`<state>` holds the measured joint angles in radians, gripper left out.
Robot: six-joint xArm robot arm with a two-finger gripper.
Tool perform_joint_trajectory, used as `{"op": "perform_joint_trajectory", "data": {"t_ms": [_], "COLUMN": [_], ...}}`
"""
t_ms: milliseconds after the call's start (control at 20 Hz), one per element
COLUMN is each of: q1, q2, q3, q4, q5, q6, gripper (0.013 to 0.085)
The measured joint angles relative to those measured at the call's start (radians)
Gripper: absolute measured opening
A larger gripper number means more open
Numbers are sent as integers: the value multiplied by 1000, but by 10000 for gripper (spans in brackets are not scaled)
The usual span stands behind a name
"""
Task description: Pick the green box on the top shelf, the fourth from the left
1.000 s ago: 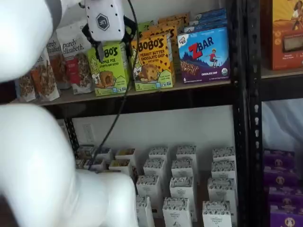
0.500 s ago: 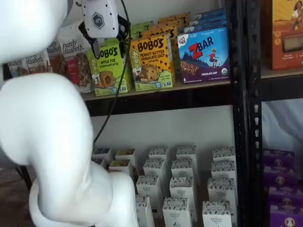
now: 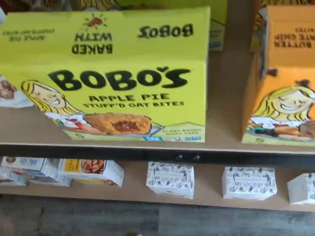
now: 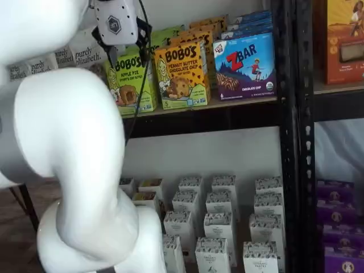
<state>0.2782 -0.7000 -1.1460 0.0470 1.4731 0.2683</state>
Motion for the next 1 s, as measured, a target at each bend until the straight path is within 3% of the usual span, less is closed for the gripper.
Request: {"op": "perform_joint_trajectory", "data": {"t_ms": [650, 1000], "q1": [36, 69], "q2": [100, 137], "q3": [-88, -122], "q4": [7, -30], "q5": [-71, -66], "q6": [24, 60], "gripper": [850, 850]}}
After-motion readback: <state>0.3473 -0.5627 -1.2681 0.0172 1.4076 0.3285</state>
